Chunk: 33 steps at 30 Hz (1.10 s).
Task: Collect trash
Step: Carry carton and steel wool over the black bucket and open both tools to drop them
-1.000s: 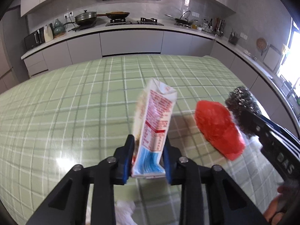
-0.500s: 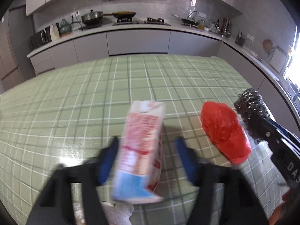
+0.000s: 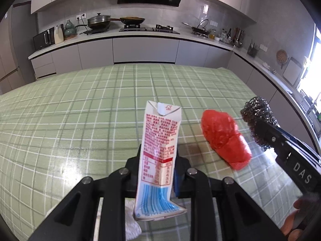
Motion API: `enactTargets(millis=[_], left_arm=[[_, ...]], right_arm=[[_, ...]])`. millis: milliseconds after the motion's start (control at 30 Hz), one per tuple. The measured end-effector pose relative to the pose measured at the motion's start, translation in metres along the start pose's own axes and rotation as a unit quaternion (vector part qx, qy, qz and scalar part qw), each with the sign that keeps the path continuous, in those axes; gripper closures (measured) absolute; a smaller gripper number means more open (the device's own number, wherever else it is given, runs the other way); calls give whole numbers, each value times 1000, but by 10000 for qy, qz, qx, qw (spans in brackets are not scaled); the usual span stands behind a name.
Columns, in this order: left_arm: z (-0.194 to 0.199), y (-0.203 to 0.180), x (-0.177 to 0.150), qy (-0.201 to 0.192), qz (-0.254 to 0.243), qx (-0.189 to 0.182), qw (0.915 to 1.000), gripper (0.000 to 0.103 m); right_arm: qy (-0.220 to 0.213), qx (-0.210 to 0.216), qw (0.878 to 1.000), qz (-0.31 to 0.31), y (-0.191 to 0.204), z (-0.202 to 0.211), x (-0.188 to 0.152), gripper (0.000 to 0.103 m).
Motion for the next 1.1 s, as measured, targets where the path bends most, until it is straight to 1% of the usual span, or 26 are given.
enactTargets(millis=[133, 300, 500, 567, 733, 833, 900, 1000, 1100], left_arm=[[10, -8, -1, -58, -49, -30, 10000, 79], [22, -16, -10, -127, -17, -32, 9999, 79], [39, -47, -21, -279, 53, 82, 9996, 79], [44, -61, -25, -340, 97, 130, 9993, 79], [54, -111, -45, -508, 279, 367, 9976, 79], [54, -141, -57, -512, 410, 356, 9972, 79], [53, -161, -64, -520, 430, 308, 9972, 79], [49, -196, -69, -471, 336, 103, 9983, 79], [34, -233, -72, -340, 137, -333, 9988, 79]], right_arm=[[-58, 8, 10000, 3, -4, 13, -2, 65], [-75, 74, 9999, 51, -17, 28, -7, 65], [-145, 304, 9994, 122, -45, 50, -12, 65], [-135, 481, 9987, 122, -61, 58, -15, 65], [-96, 875, 9960, 131, -115, 71, -24, 65], [-43, 1152, 9933, 91, -160, 80, -31, 65], [-67, 1156, 9932, 113, -186, 86, -36, 65], [-79, 1047, 9945, 65, -226, 95, -39, 65], [-118, 764, 9970, -76, -270, 103, -46, 65]])
Point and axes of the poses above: each gripper's, at about its wrist camera, not at the fingertips, and z roughly against the way its jaws point, y to its left, x to its top, the point moved 3 cm from there along -z, roughly the way its jaws point, and after that the axes turned 9 degrees about -x, right-handed, at the moved point
